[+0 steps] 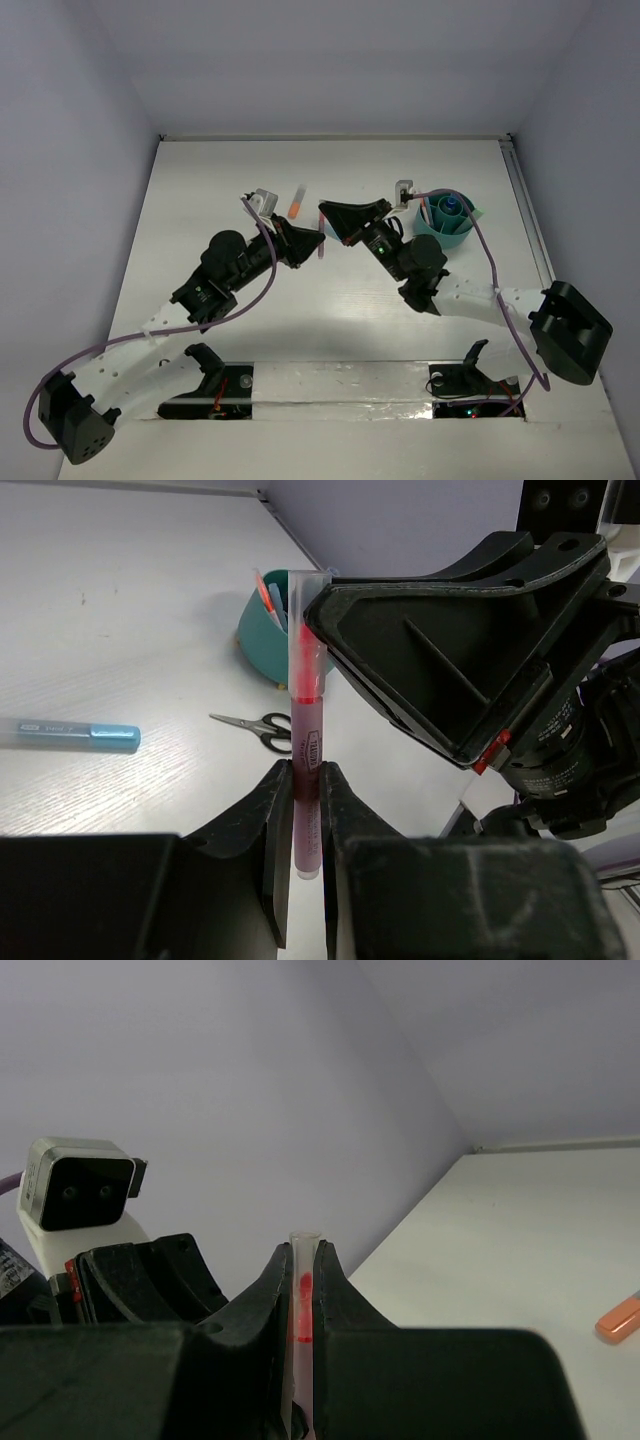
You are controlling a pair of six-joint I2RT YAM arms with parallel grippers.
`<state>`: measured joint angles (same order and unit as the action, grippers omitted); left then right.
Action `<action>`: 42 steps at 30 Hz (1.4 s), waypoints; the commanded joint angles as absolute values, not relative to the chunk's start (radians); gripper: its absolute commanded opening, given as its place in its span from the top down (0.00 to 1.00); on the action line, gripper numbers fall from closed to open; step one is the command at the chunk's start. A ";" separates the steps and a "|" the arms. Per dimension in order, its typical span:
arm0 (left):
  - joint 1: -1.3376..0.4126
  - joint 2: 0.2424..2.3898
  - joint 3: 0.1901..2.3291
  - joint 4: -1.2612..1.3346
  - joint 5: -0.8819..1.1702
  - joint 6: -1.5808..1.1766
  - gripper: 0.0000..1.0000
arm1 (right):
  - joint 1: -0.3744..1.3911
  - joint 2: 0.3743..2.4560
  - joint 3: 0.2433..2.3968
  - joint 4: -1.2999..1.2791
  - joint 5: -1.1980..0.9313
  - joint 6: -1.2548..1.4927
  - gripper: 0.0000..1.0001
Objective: Sort the stationery into containers
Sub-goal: Close the pen cap on the pen.
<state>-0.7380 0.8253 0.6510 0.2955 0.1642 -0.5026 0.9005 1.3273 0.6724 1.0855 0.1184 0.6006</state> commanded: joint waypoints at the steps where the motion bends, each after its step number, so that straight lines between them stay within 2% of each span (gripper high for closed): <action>1: -0.733 0.818 0.675 0.416 0.143 -0.506 1.00 | 0.919 1.335 0.680 1.085 0.109 0.574 1.00; 12: -0.733 0.807 0.690 0.377 0.127 -0.477 1.00 | 0.919 1.315 0.702 0.996 0.091 0.575 1.00; 23: -0.733 0.773 0.703 0.315 0.081 -0.436 1.00 | 0.919 1.259 0.859 0.570 0.063 0.456 1.00; 29: -0.733 0.756 0.710 0.310 0.049 -0.425 1.00 | 0.919 1.288 0.894 0.525 -0.034 0.486 1.00; 42: -0.733 0.721 0.764 0.233 -0.031 -0.365 1.00 | 0.919 1.289 0.907 0.379 -0.055 0.474 1.00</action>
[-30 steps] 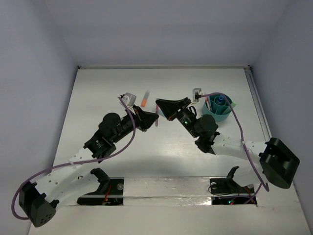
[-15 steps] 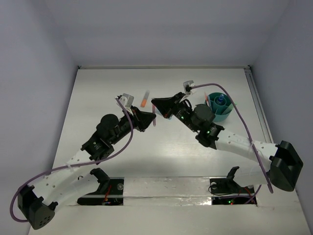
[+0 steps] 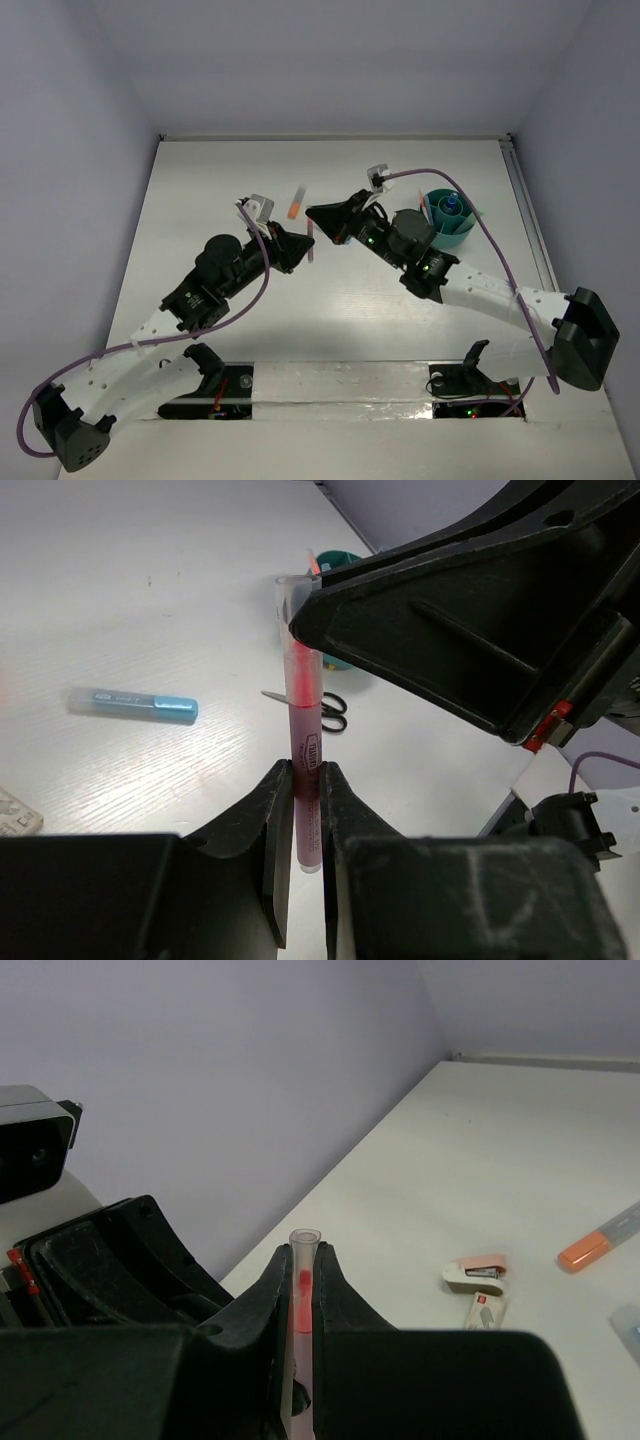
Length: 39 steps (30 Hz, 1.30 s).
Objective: Sort the stationery into containers
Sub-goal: Close the pen cap on the pen.
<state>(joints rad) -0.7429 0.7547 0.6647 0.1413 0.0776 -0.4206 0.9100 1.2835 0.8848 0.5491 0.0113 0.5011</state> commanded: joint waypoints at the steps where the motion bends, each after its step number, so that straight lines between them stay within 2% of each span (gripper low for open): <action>1: -0.733 0.721 0.768 0.233 -0.037 -0.362 1.00 | 0.919 1.289 0.911 0.379 -0.058 0.472 1.00; 8: -0.733 0.713 0.798 0.190 -0.071 -0.344 1.00 | 0.919 1.322 1.028 0.126 -0.118 0.417 1.00; 16: -0.733 0.709 0.815 0.143 -0.081 -0.322 1.00 | 0.831 1.376 1.138 -0.063 -0.350 0.391 1.00; 24: -0.733 0.712 0.847 0.103 -0.104 -0.293 1.00 | 0.822 1.436 1.172 -0.140 -0.474 0.344 1.00; 39: -0.733 0.684 0.885 0.086 -0.120 -0.275 1.00 | 0.822 1.465 1.167 -0.195 -0.469 0.310 1.00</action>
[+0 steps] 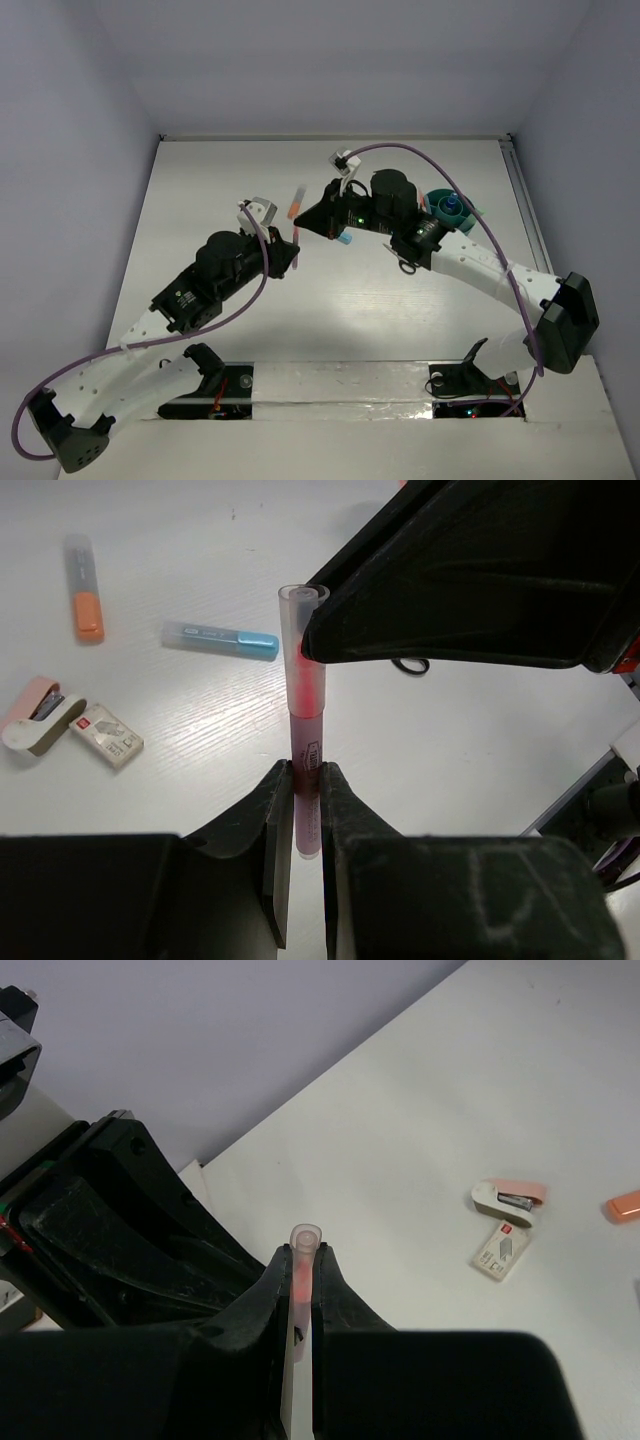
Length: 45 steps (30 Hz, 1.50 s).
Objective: Sort the stationery into containers
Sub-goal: Close the pen cap on the pen.
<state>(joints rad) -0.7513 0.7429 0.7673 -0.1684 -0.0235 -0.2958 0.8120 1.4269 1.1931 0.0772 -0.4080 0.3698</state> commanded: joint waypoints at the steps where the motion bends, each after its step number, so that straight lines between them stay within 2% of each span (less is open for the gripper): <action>1: -0.733 0.690 0.881 0.095 -0.104 -0.279 1.00 | 0.822 1.471 1.173 -0.196 -0.463 0.311 1.00; 8: -0.733 0.707 0.903 0.083 -0.104 -0.269 1.00 | 0.822 1.546 1.226 -0.195 -0.445 0.304 1.00; 17: -0.724 0.736 0.890 0.095 -0.104 -0.271 1.00 | 0.841 1.491 1.141 -0.184 -0.486 0.313 1.00; 23: -0.696 0.732 0.928 0.109 -0.052 -0.285 1.00 | 0.879 1.454 1.082 -0.119 -0.419 0.318 1.00; 26: -0.696 0.745 0.936 0.120 -0.029 -0.301 1.00 | 0.897 1.411 1.026 -0.057 -0.309 0.318 1.00; 40: -0.676 0.776 0.939 0.129 -0.005 -0.302 1.00 | 0.948 1.368 0.983 -0.077 -0.304 0.272 1.00; 45: -0.676 0.767 0.948 0.141 0.026 -0.305 1.00 | 0.948 1.426 1.014 -0.107 -0.249 0.288 1.00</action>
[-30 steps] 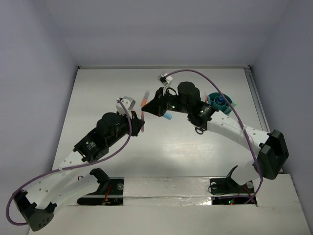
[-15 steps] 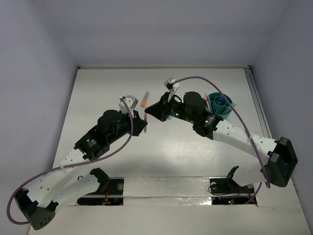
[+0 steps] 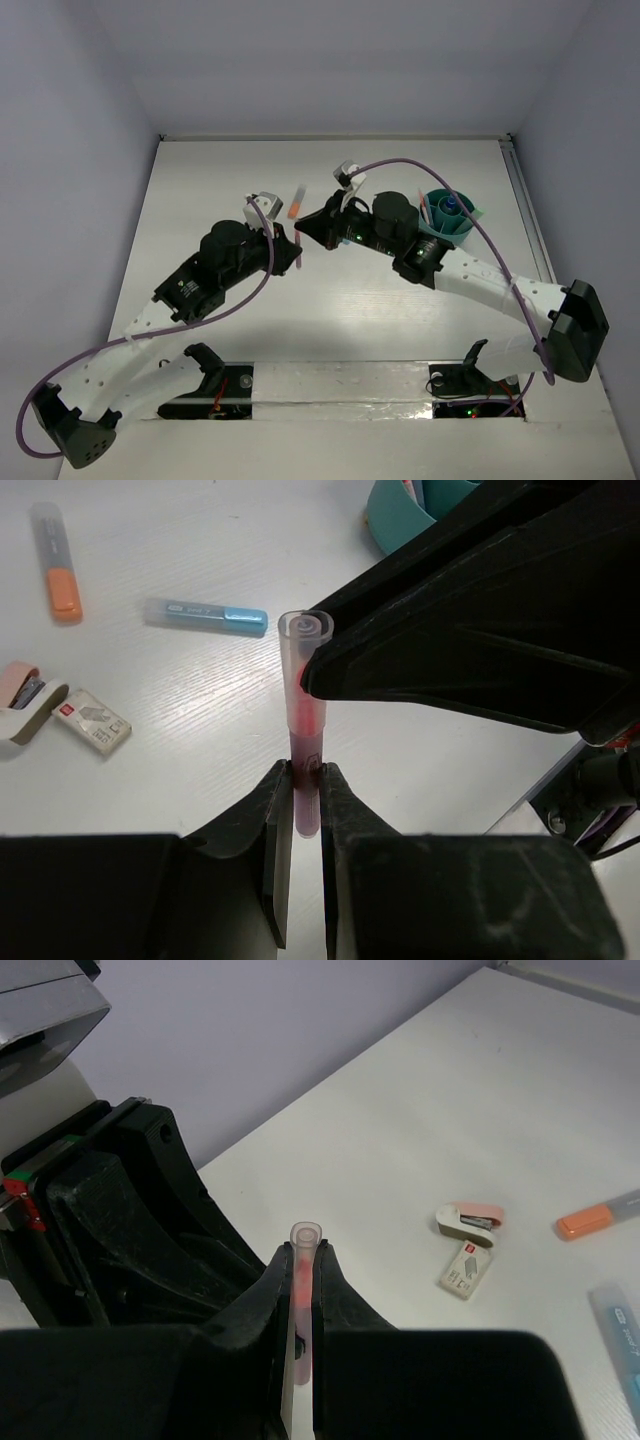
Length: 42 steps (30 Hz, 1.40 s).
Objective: Sort the stationery into containers
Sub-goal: Close the pen cap on the pen.
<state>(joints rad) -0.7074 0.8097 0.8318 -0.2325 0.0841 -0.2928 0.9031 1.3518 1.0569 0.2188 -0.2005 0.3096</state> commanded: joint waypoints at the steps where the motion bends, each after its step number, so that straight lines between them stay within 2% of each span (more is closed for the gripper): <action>1: -0.676 0.758 0.953 0.135 0.025 -0.298 1.00 | 0.948 1.452 1.020 -0.101 -0.247 0.293 1.00; 4: -0.676 0.736 0.965 0.109 0.012 -0.282 1.00 | 0.948 1.485 1.038 -0.109 -0.245 0.302 1.00; 9: -0.667 0.716 0.921 0.097 -0.008 -0.287 1.00 | 0.948 1.376 0.989 -0.055 -0.271 0.290 1.00; 14: -0.658 0.738 0.905 0.124 -0.006 -0.299 1.00 | 0.948 1.367 0.982 -0.075 -0.276 0.291 1.00; 22: -0.658 0.746 0.896 0.164 0.122 -0.296 1.00 | 0.948 1.384 0.971 -0.029 -0.230 0.331 1.00; 24: -0.658 0.746 0.870 0.198 0.155 -0.301 1.00 | 0.948 1.378 0.979 -0.037 -0.209 0.333 0.92; 25: -0.658 0.747 0.864 0.204 0.179 -0.301 1.00 | 0.948 1.373 0.991 -0.040 -0.206 0.330 0.82; 28: -0.658 0.758 0.850 0.216 0.207 -0.301 1.00 | 0.948 1.365 1.003 -0.057 -0.177 0.325 0.67; 31: -0.658 0.764 0.841 0.222 0.222 -0.301 1.00 | 0.948 1.364 1.009 -0.055 -0.164 0.325 0.56; 33: -0.658 0.764 0.836 0.224 0.225 -0.301 1.00 | 0.948 1.371 1.014 -0.055 -0.155 0.325 0.53; 36: -0.658 0.762 0.828 0.229 0.238 -0.302 1.00 | 0.948 1.373 1.005 -0.038 -0.155 0.333 0.52; 40: -0.658 0.761 0.816 0.230 0.247 -0.307 1.00 | 0.948 1.365 0.999 -0.012 -0.143 0.350 0.66; 42: -0.658 0.762 0.810 0.236 0.255 -0.310 1.00 | 0.948 1.361 0.993 0.026 -0.137 0.357 0.67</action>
